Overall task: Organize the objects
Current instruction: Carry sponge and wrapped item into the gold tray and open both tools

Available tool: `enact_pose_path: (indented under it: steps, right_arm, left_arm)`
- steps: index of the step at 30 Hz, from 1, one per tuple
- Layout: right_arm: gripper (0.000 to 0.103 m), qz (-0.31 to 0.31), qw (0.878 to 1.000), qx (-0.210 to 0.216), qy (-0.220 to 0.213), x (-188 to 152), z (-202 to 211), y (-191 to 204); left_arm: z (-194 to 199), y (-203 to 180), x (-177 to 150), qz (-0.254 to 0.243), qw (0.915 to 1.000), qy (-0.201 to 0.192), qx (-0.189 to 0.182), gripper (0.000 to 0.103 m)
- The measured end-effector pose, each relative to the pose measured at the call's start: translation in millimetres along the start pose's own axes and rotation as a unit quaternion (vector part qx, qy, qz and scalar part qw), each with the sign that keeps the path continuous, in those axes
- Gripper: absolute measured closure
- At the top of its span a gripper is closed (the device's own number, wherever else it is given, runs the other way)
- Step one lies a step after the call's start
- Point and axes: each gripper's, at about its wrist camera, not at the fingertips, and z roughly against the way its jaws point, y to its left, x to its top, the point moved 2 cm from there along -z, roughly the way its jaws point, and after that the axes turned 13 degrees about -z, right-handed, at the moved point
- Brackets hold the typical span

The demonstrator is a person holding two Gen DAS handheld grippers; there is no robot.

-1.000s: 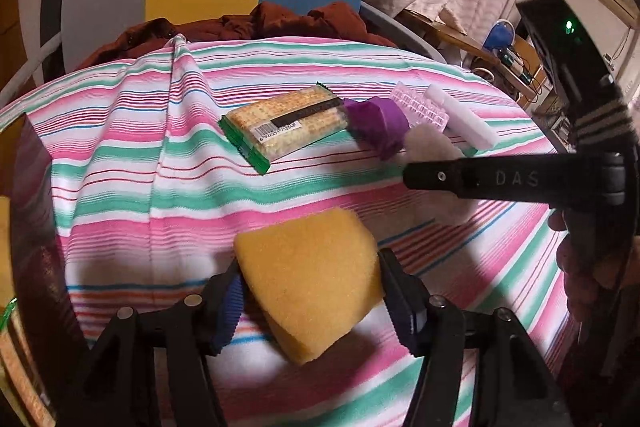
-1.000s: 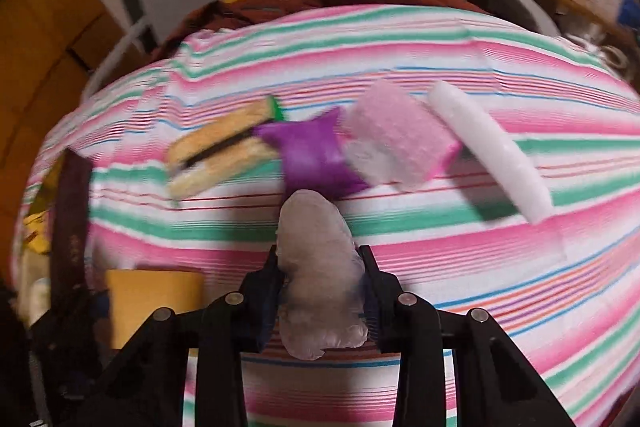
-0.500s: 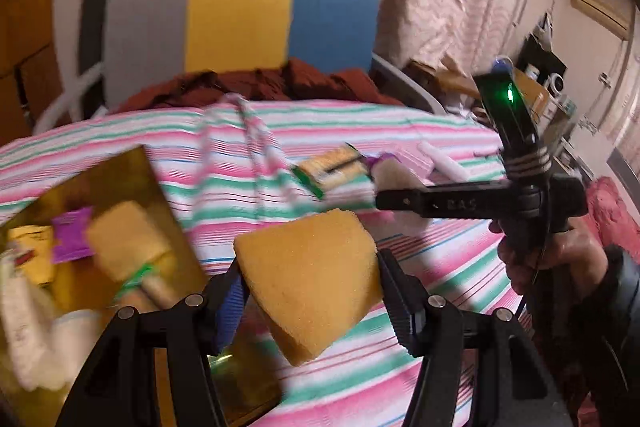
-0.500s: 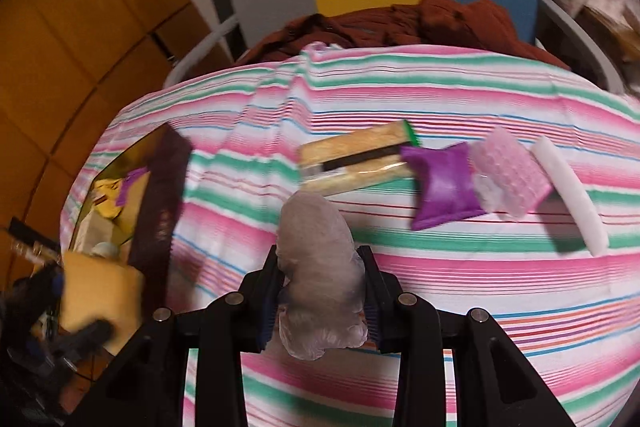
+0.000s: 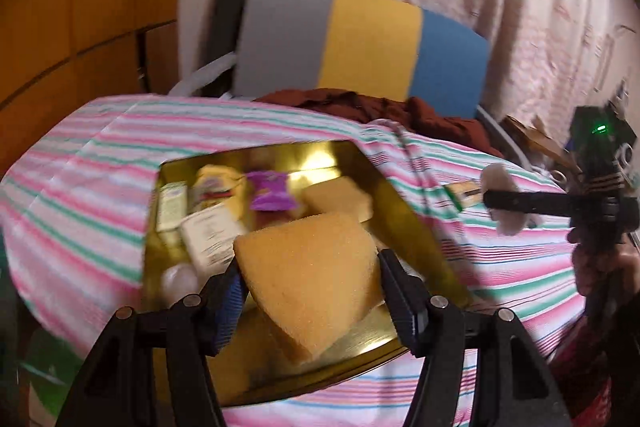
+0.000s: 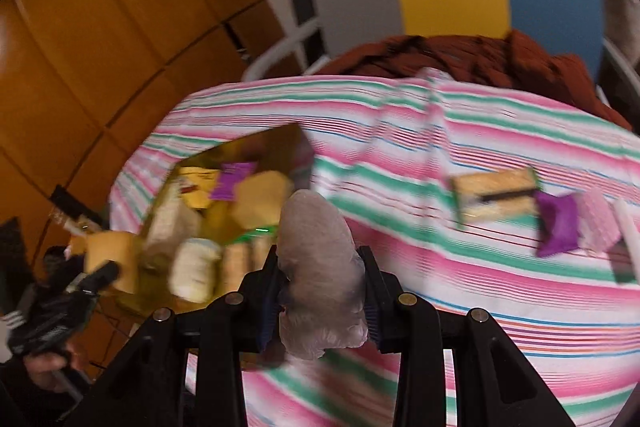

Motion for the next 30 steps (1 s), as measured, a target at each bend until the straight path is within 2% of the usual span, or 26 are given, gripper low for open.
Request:
enact_pose_path:
  steps: [4, 6, 8, 9, 12, 17, 22, 30]
  right_arm:
    - [0.064, 0.023, 0.999, 0.033, 0.019, -15, -16, 45]
    - [0.054, 0.029, 0.998, 0.046, 0.035, -22, -26, 60]
    - [0.035, 0.035, 0.997, 0.048, 0.047, -31, -36, 72]
    - [0.032, 0.034, 0.997, 0.049, 0.052, -33, -40, 75]
    - [0.03, 0.031, 0.997, 0.049, 0.06, -40, -46, 78]
    - [0.025, 0.026, 0.997, 0.035, 0.059, -44, -46, 75]
    - [0.021, 0.033, 0.998, 0.019, 0.046, -44, -37, 76]
    - [0.006, 0.04, 0.999, -0.027, 0.005, -38, -21, 66]
  left_arm:
    - [-4, 19, -16, 0.032, 0.9992, 0.019, 0.015, 0.036]
    - [-6, 23, -21, 0.043, 0.9986, 0.025, 0.02, 0.033]
    - [-7, 30, -24, 0.054, 0.9978, 0.028, 0.025, 0.031]
    - [-6, 33, -26, 0.059, 0.9975, 0.029, 0.026, 0.029]
    - [-2, 40, -29, 0.063, 0.9971, 0.026, 0.035, 0.022]
    - [2, 43, -33, 0.052, 0.9967, 0.024, 0.057, 0.02]
    - [5, 46, -33, 0.059, 0.9961, 0.021, 0.062, 0.02]
    - [18, 26, -6, 0.004, 0.9959, -0.012, 0.089, 0.021]
